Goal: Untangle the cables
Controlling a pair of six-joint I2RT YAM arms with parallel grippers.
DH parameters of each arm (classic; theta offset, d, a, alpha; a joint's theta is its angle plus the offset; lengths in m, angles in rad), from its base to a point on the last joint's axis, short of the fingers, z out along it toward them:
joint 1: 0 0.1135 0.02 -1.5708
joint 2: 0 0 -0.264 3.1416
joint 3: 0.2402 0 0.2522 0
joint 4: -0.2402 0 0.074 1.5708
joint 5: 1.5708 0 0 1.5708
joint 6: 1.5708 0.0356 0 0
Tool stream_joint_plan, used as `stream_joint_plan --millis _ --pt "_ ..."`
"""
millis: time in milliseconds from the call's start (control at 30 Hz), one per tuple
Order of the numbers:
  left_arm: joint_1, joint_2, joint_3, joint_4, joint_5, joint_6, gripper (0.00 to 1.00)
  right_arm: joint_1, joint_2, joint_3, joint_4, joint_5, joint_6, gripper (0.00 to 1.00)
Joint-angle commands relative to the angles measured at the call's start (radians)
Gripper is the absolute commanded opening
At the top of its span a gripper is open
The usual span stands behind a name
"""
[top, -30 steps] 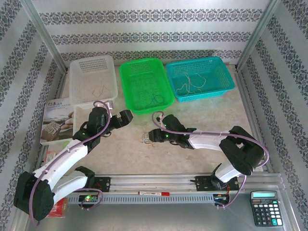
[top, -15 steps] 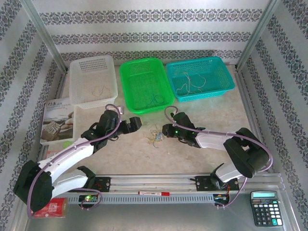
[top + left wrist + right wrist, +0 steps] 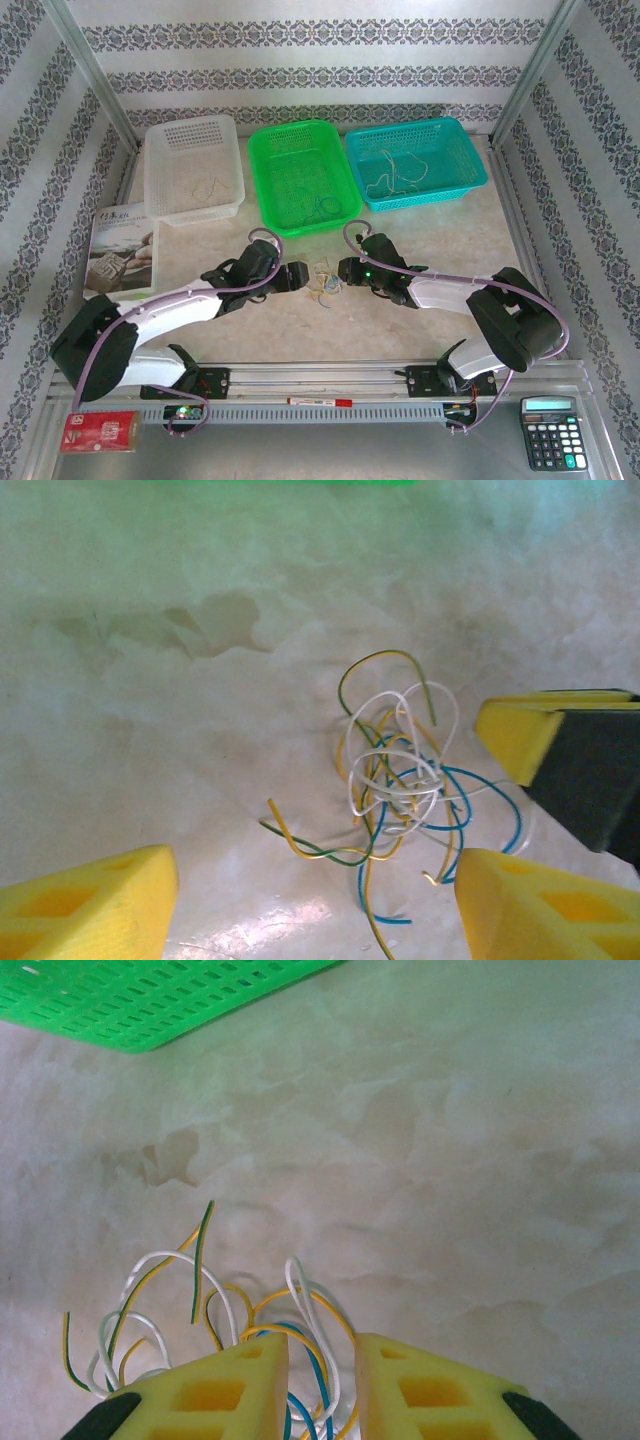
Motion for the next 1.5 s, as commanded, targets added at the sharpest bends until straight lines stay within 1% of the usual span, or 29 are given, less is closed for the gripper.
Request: stream_joint_plan --millis 0,133,400,467,533,600,800,967,1133,1267,1367,1467 --pt "-0.026 0.037 0.029 0.024 -0.064 -0.033 0.71 -0.006 -0.009 -0.016 0.012 0.019 0.014 0.24" --pt "-0.046 0.083 0.047 0.041 -0.082 -0.031 0.64 -0.008 -0.016 -0.021 0.013 0.019 0.013 0.24" --pt "-0.054 0.184 0.075 0.105 -0.081 -0.028 0.46 -0.01 -0.028 -0.028 0.014 0.019 0.011 0.24" --pt "-0.057 0.203 0.079 0.116 -0.08 -0.027 0.45 -0.01 -0.032 -0.03 0.014 0.019 0.01 0.24" --pt "-0.057 0.219 0.082 0.13 -0.076 -0.027 0.41 -0.012 -0.036 -0.032 0.015 0.019 0.011 0.24" --pt "-0.059 0.23 0.083 0.138 -0.075 -0.029 0.4 -0.013 -0.038 -0.033 0.013 0.02 0.011 0.24" --pt "-0.062 0.252 0.079 0.164 -0.069 -0.034 0.3 -0.014 -0.037 -0.033 0.025 0.017 0.016 0.24" --pt "-0.063 0.264 0.075 0.176 -0.063 -0.036 0.18 -0.013 -0.035 -0.03 0.026 0.016 0.016 0.24" --pt "-0.063 0.24 0.071 0.167 -0.066 -0.033 0.0 -0.013 -0.039 -0.03 0.026 0.014 0.017 0.24" --pt "-0.063 0.172 0.096 0.101 -0.067 -0.002 0.0 -0.019 -0.067 -0.029 0.014 -0.001 0.013 0.25" --pt "-0.063 0.095 0.129 0.041 -0.064 0.024 0.0 -0.023 -0.122 -0.024 -0.007 -0.013 0.002 0.32" --pt "-0.063 0.039 0.177 -0.012 -0.039 0.048 0.0 -0.024 -0.19 -0.021 -0.032 -0.008 -0.009 0.38"
